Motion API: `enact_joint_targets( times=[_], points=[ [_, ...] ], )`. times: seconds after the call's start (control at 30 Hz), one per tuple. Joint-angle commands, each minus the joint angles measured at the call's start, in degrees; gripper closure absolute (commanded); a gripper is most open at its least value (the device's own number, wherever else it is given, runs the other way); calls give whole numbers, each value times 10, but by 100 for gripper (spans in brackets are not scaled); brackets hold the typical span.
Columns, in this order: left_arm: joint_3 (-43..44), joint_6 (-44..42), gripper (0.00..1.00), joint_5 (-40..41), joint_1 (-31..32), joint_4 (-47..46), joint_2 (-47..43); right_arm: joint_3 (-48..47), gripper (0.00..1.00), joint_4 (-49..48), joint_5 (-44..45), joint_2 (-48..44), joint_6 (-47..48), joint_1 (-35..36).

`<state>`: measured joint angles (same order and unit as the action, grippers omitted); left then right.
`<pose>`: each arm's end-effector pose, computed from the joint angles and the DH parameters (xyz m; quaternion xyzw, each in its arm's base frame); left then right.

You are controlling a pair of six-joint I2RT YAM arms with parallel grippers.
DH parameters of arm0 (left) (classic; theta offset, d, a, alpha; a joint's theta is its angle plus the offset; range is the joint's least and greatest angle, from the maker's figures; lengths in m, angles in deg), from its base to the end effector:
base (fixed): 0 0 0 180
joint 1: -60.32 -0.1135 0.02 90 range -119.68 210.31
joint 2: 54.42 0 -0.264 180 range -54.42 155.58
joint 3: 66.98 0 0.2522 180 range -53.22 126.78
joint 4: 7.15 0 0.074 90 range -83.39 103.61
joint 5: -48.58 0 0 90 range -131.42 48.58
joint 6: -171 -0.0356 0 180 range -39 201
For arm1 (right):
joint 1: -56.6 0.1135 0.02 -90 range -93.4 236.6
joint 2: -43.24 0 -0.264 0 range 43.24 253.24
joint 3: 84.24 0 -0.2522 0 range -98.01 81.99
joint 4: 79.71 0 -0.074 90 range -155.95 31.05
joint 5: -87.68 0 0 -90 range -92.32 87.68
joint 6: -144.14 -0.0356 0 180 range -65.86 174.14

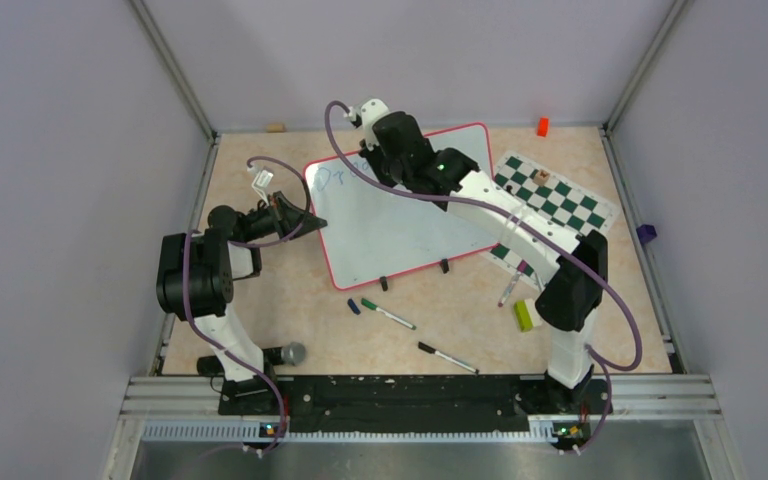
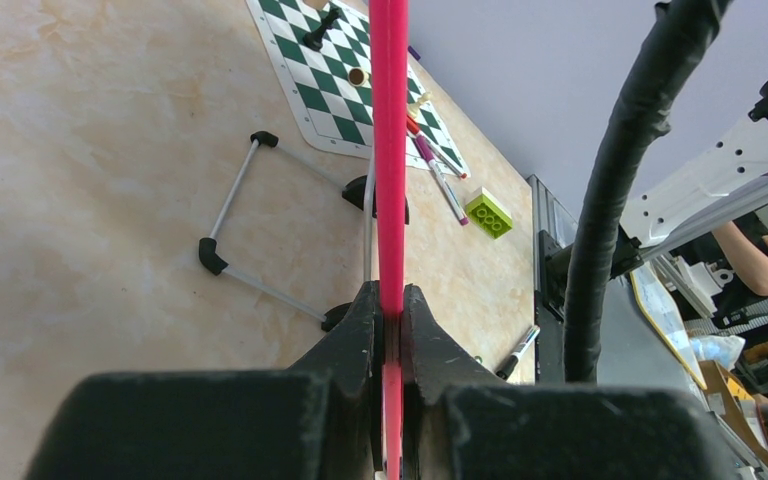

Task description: Write a sentence on the whiteboard

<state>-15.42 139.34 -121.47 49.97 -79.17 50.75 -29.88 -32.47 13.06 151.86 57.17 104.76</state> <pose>0.3159 0.0221 0.1906 0.1780 0.6641 -0.5962 0.4145 0.2999 0.3208 0.3830 -0.3110 0.8037 0.0824 0.5006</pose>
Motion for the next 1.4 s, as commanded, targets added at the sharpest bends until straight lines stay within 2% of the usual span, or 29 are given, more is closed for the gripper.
enact_joint_targets(
  times=[0.0,0.73,1.37],
  points=[
    [9,-15,100,-13,4,-70,-19,-29,100,-14,6,4,7,-4],
    [8,-16,100,-13,4,-70,-20,40,100,-3,1,-46,0,-4],
    [9,-15,100,-13,4,-70,-20,15,100,-16,-7,-62,-1,-14]
  ],
)
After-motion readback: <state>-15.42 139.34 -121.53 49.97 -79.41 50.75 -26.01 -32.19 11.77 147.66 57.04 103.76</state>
